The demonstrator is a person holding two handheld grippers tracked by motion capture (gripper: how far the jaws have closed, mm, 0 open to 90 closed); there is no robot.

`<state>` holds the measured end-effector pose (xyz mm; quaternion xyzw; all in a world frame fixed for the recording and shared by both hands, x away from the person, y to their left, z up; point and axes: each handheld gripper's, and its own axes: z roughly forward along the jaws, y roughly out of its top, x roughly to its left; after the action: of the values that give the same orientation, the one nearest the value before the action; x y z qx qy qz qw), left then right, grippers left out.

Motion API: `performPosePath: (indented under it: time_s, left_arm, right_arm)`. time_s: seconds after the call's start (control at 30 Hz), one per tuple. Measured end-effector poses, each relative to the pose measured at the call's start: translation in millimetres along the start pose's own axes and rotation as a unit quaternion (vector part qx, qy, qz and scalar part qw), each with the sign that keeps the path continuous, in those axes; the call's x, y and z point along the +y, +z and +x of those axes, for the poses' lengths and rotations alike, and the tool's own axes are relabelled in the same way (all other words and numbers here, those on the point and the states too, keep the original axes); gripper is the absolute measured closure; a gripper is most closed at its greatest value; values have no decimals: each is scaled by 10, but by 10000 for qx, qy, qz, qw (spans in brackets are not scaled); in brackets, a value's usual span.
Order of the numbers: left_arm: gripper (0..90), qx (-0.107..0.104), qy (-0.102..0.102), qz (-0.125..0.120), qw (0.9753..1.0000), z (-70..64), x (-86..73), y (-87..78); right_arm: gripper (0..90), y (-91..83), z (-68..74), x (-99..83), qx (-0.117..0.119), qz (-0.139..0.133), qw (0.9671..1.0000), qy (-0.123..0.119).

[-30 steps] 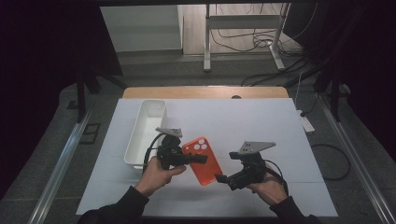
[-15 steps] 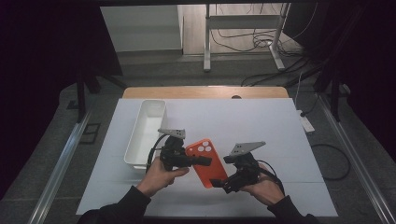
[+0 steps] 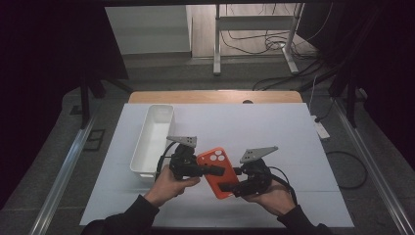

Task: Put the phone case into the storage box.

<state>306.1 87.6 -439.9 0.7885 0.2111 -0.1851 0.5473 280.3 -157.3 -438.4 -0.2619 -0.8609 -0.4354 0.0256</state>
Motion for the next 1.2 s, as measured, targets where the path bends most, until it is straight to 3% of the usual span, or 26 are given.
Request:
performPosePath:
  time_s: [0.07,0.1,0.13,0.27,0.4,0.47,0.7,0.83,1.0,1.2]
  left_arm:
    - [837,-82,40,-33,10000,-9,3,2]
    - [836,-82,40,-33,10000,-9,3,2]
    - [836,-82,82,-45,9999,-20,5,6]
    - [832,-98,124,-40,9999,-27,9,8]
    - [807,-107,174,-8,9998,-38,19,3]
    - [746,-55,245,4,9997,-61,32,-2]
    - [681,207,351,39,9992,-109,62,-20]
    - [598,308,377,83,9988,-129,84,-48]
    - [451,665,539,197,9961,-176,102,-55]
    - [337,1080,585,194,9922,-177,103,-81]
  right_arm:
    - [470,-15,6,-2,130,-49,9999,-72]
    - [470,-15,6,-2,130,-49,9999,-72]
    - [547,-31,18,3,179,-111,9996,-175]
    - [702,-44,31,14,436,-165,9986,-235]
    - [771,-40,31,14,546,-122,9980,-310]
    - [844,-42,28,16,635,-94,9972,-379]
    - [855,-57,60,38,518,-94,9974,-485]
    - [855,-71,58,37,442,-174,9979,-435]
    - [855,-99,23,24,293,-252,9985,-385]
    - [855,-145,-33,11,183,-375,9989,-226]
